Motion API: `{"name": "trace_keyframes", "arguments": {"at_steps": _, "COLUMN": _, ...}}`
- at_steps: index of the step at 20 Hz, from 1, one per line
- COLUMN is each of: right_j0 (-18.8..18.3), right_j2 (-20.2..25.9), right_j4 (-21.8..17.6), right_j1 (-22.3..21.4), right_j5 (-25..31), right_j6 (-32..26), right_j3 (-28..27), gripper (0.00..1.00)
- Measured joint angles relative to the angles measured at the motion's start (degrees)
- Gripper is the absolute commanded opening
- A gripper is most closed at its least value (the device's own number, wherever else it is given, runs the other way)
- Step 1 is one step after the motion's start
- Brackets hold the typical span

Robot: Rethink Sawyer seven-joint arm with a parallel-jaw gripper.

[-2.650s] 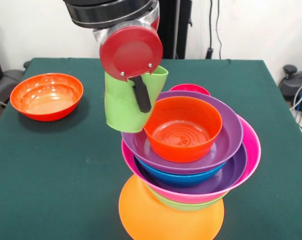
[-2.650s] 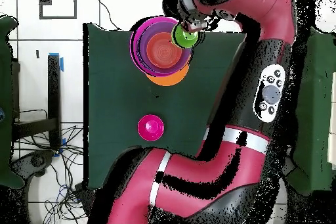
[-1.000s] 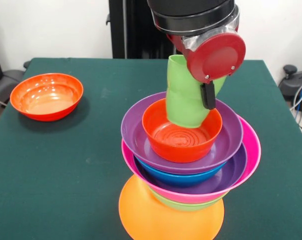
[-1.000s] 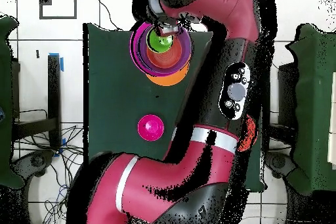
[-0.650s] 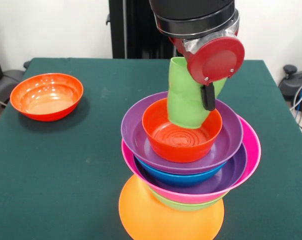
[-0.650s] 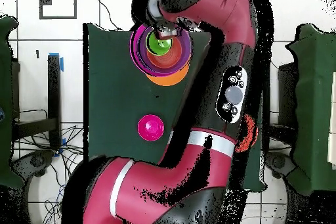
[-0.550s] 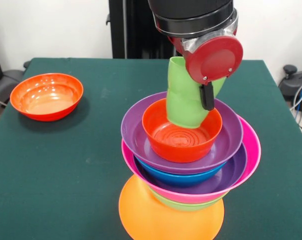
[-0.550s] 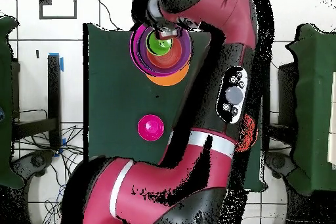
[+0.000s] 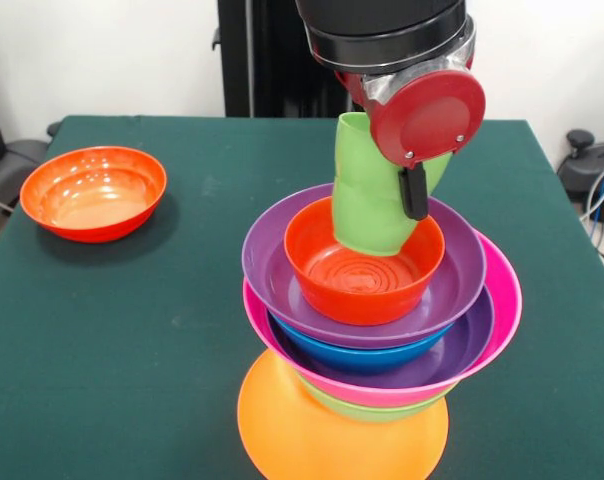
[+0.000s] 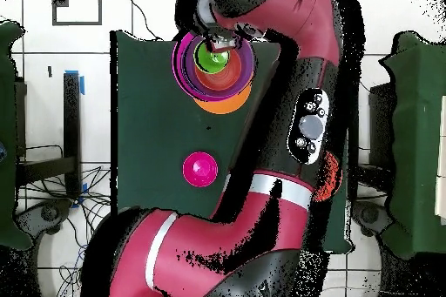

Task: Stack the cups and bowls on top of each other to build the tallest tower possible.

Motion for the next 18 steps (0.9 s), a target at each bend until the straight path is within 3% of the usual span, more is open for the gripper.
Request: {"name": "trace_keyframes", "arguments": {"at_steps": 18, "right_j0": 0.0, "right_j2": 0.0, "right_j4": 0.0, "right_j1": 0.0, "right_j5": -3.9, "right_j6": 0.0, "right_j3": 1.9, "gripper": 0.00}}
